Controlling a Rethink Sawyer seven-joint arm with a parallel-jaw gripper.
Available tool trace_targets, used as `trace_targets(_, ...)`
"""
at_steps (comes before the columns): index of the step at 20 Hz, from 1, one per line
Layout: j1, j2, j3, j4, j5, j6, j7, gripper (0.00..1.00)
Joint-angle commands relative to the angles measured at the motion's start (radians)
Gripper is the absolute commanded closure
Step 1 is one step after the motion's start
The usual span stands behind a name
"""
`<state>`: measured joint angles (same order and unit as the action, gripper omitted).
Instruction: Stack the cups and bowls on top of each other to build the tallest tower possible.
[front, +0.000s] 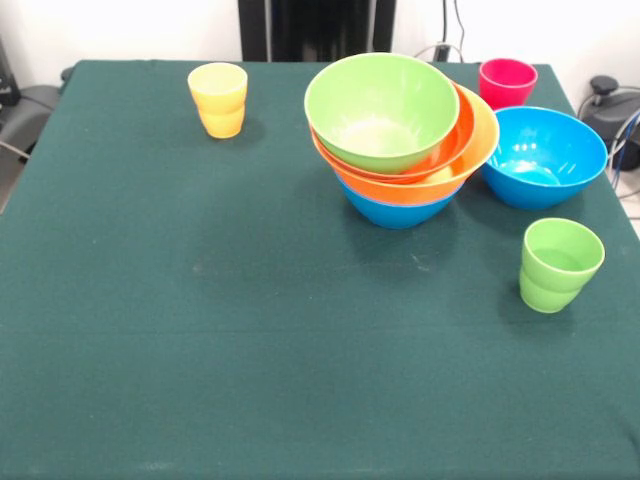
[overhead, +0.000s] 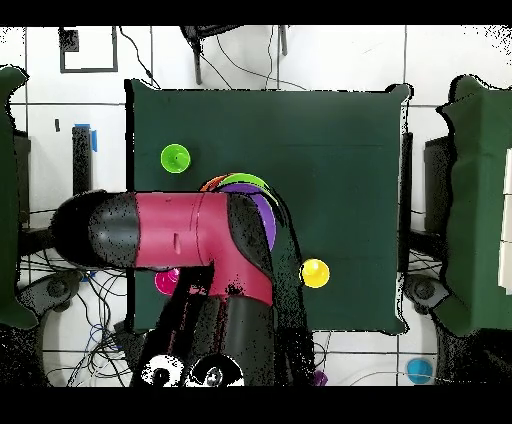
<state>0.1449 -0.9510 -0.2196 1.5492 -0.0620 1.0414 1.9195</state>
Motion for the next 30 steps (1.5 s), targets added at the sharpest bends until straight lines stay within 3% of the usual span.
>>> trace_targets(1, -0.001, 0.082, 0.041, 0.15, 0.008, -0.144, 0.181, 1.0)
trace_targets(30, 0.004, 0.172, 0.057, 0.201, 0.059, -0.325, 0.171, 1.0)
